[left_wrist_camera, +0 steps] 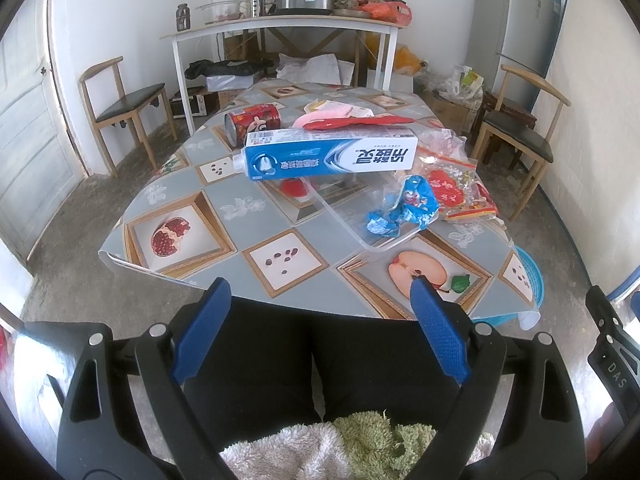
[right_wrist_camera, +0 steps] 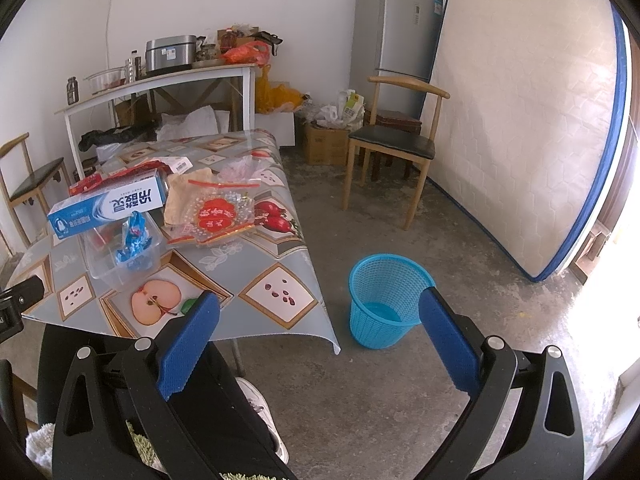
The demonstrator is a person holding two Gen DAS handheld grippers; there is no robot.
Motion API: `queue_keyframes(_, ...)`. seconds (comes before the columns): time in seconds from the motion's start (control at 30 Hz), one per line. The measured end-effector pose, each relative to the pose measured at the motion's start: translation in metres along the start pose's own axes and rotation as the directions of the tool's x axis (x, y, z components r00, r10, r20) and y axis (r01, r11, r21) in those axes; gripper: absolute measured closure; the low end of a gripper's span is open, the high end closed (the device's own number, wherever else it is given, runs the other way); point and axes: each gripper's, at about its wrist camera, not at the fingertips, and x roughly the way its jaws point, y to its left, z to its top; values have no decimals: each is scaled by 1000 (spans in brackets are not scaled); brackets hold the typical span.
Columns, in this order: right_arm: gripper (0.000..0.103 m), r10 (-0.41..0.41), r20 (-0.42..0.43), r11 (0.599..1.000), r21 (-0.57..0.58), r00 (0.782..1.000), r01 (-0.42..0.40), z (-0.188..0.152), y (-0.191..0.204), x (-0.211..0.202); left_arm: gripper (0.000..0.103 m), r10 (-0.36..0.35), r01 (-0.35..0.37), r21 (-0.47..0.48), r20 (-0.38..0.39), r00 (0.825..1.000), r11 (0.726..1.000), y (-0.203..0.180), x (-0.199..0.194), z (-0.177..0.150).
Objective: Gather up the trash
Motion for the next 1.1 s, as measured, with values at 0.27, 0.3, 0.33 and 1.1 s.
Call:
queue_keyframes(0.27, 6, 22, 14, 1000, 0, 1000, -22, -4, 3, 10, 16, 14, -14, -5, -17, 1000, 1000, 0, 2, -2)
queue_keyframes(0.3, 6, 26, 14, 1000, -1, 1000, -26, -3, 3, 12, 16, 17, -17, -6, -19, 1000, 1000, 1, 2, -2)
queue_keyframes(0.33, 6, 30, 15, 1000, -3, 999, -30, -3, 4, 13, 16, 21, -21, -8, -21, 1000, 1000, 1, 3, -3)
queue_keyframes(1.1, 6, 175, 139, 974, -169, 975, -151, 58, 91, 32, 16, 29, -26, -162, 12, 1000, 986, 69, 24, 30)
